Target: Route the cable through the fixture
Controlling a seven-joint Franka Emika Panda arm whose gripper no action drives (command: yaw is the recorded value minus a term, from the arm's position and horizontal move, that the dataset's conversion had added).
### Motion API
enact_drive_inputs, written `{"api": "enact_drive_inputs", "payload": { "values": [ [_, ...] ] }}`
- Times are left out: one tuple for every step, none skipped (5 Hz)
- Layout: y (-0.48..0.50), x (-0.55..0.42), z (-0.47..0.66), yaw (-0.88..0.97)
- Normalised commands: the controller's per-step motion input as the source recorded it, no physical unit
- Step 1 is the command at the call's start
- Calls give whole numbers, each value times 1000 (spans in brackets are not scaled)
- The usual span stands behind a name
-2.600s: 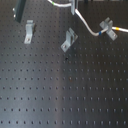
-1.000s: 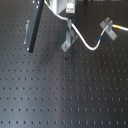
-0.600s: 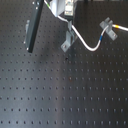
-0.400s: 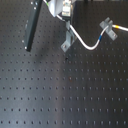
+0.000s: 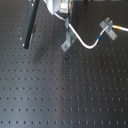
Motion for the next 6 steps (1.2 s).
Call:
{"api": "enact_drive_inputs", "payload": {
  "values": [
    [7, 8, 0, 0],
    [69, 33, 170, 243],
    [23, -12, 204, 377],
    [2, 3, 231, 403],
    [1, 4, 255, 294],
    [-31, -81, 192, 49]
  ]
}}
